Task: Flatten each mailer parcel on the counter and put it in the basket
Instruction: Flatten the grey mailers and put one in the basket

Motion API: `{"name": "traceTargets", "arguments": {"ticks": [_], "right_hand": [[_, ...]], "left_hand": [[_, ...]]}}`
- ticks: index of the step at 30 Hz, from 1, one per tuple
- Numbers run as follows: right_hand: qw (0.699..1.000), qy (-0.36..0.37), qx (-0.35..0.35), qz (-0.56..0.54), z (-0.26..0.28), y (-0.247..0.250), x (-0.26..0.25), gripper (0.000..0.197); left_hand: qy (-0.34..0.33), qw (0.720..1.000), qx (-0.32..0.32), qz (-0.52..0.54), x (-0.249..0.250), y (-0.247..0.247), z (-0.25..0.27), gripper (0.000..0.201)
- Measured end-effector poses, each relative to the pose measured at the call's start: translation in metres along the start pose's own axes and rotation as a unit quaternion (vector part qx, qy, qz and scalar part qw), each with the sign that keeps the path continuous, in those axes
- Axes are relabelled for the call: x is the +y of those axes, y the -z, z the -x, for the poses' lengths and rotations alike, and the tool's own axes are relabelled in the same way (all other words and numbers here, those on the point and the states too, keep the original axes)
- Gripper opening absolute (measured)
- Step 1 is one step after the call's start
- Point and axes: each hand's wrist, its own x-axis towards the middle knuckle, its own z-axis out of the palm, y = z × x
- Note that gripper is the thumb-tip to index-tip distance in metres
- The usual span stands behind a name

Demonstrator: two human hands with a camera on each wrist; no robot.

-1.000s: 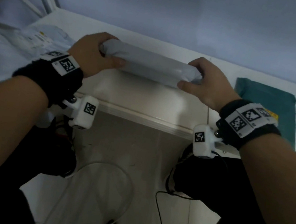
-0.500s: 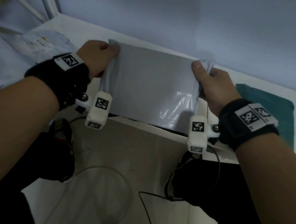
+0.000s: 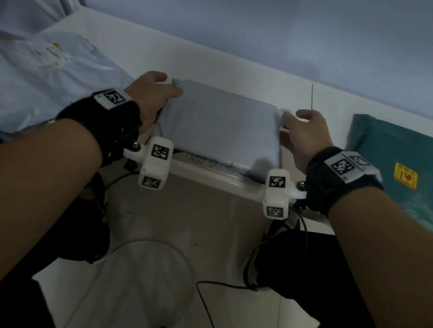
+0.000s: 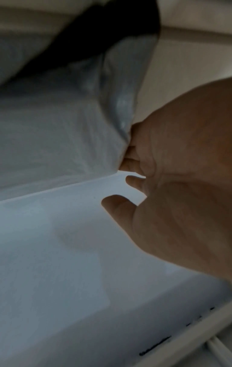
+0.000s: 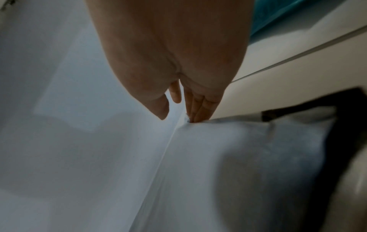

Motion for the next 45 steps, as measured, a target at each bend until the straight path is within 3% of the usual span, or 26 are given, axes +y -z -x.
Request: {"name": "traceTargets", "arguments": {"ticks": [3, 5, 8, 12, 15, 17, 19, 25, 32, 39, 45], "right_hand": [[0.998, 0.005, 0.013, 0.059, -0.001, 0.001, 0.002, 0.037], [0.982, 0.043, 0.049, 0.177, 0.004, 0.003, -0.002, 0.037], [0.932, 0.121, 0.067, 0.334, 0.019, -0.001, -0.009, 0.043], [0.868, 0.211, -0.032, 0.449, 0.045, -0.03, 0.003, 0.052], [0.807, 0.252, -0.077, 0.529, 0.056, -0.045, 0.027, 0.057], [0.797, 0.26, -0.069, 0.54, 0.057, -0.045, 0.038, 0.067], [0.808, 0.244, -0.074, 0.531, 0.056, -0.042, 0.041, 0.068], [0.874, 0.191, -0.074, 0.441, 0.055, -0.034, 0.044, 0.075], [0.897, 0.166, -0.087, 0.4, 0.054, -0.029, 0.042, 0.076], [0.905, 0.148, -0.092, 0.389, 0.055, -0.029, 0.041, 0.075], [0.915, 0.13, -0.106, 0.368, 0.055, -0.027, 0.037, 0.075]], "left_hand": [[-0.013, 0.999, -0.001, -0.033, -0.004, -0.002, -0.002, 0.061], [-0.064, 0.985, 0.031, -0.157, -0.001, -0.004, 0.0, 0.06], [-0.164, 0.911, 0.038, -0.377, 0.009, -0.01, 0.009, 0.072], [-0.253, 0.843, -0.059, -0.471, 0.002, -0.043, 0.031, 0.06], [-0.252, 0.795, -0.09, -0.544, -0.025, -0.052, 0.037, 0.064], [-0.246, 0.784, -0.076, -0.566, -0.042, -0.045, 0.033, 0.062], [-0.259, 0.787, -0.066, -0.557, -0.049, -0.04, 0.031, 0.063], [-0.24, 0.839, -0.057, -0.485, -0.046, -0.036, 0.032, 0.069], [-0.215, 0.898, -0.044, -0.381, -0.05, -0.025, 0.033, 0.072], [-0.194, 0.903, -0.068, -0.378, -0.05, -0.023, 0.034, 0.092], [-0.159, 0.923, -0.078, -0.342, -0.047, -0.022, 0.025, 0.077]]}}
